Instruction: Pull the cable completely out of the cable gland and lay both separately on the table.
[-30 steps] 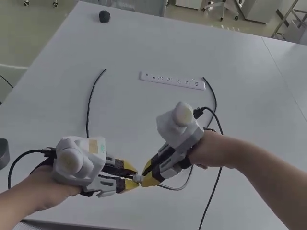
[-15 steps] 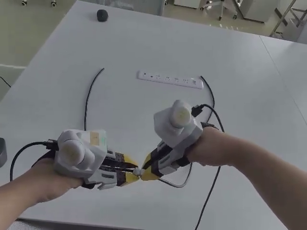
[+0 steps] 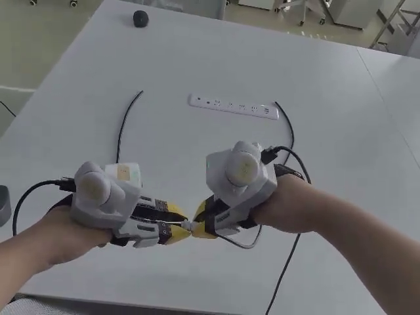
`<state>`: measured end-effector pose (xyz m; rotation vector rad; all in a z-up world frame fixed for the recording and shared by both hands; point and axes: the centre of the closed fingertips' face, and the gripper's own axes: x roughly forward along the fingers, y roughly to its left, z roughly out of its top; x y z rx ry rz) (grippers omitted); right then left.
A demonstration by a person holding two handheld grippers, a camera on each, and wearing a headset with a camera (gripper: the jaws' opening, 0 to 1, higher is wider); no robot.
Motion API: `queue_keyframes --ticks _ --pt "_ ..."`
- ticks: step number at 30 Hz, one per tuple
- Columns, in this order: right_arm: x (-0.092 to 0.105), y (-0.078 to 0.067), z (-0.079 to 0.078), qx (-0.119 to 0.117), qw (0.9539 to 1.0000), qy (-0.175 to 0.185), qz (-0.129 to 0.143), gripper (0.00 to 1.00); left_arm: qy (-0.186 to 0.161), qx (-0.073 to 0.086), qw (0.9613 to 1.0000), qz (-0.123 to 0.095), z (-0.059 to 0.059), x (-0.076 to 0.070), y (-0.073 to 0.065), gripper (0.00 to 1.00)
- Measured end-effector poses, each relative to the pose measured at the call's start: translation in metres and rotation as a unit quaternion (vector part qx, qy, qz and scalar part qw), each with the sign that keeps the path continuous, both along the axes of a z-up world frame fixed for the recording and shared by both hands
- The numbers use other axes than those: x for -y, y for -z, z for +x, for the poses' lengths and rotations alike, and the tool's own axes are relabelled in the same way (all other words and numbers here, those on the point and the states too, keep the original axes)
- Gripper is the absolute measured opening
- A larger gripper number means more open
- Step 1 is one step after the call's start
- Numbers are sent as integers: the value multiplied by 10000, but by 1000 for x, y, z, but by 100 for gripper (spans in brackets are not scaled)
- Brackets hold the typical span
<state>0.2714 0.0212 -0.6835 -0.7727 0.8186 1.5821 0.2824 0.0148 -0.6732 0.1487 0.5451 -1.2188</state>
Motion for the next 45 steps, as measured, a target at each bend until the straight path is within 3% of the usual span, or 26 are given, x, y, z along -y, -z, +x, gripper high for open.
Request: queue_keyframes --ticks 3,8,9,10,12,14,15,16,19,22,23,25,36,39,41,43,44,45 --pt "1 -1 0 51 10000 -17 54 5 -29 -119 9999 -60 0 0 -1 15" --pt "1 -3 2 594 9980 -183 56 5 -147 -339 9992 -122 1 1 -2 15" --pt "0 -3 3 779 9968 -166 86 5 -256 -601 9977 -176 1 0 -2 15" --pt "0 -3 2 880 9959 -177 97 5 -253 -605 9977 -184 2 -1 -2 15" --pt "-1 -6 5 1282 9915 -172 127 5 -244 -501 9983 -174 3 -1 -3 15" --pt "-1 -7 4 1608 9868 -138 141 6 -301 -656 9971 -228 3 -2 -4 15" --pt "-2 -9 7 1940 9807 -163 195 6 -309 -593 9975 -236 4 -2 -5 15" --pt "-2 -9 5 2030 9788 -180 210 6 -306 -582 9975 -244 4 -1 -7 15" --pt "-2 -9 6 2635 9638 -314 247 6 -427 -816 9953 -287 4 -1 -8 15" --pt "-1 -5 3 2802 9593 -266 233 6 -418 -853 9952 -243 2 1 -6 15" --pt "-1 -5 4 2935 9551 -315 265 6 -430 -870 9950 -239 2 1 -6 15" --pt "-1 -3 1 2916 9556 -318 264 7 -413 -945 9945 -209 -1 2 -5 15" --pt "-1 -6 6 2930 9548 -341 363 8 -434 -845 9952 -237 0 2 -6 16" --pt "-1 -5 7 2594 9649 -138 392 10 -411 -781 9960 -126 0 -1 -3 16" --pt "0 -6 7 2438 9687 -148 447 11 -397 -732 9965 -34 -1 -3 -1 16" --pt "1 -10 9 1927 9789 226 644 16 -311 -534 9980 91 0 -5 -1 16" --pt "2 -12 5 1354 9869 428 762 17 -284 -420 9986 150 0 -6 0 16" --pt "2 -15 7 1122 9884 566 852 19 -262 -383 9988 171 -1 -6 1 16"
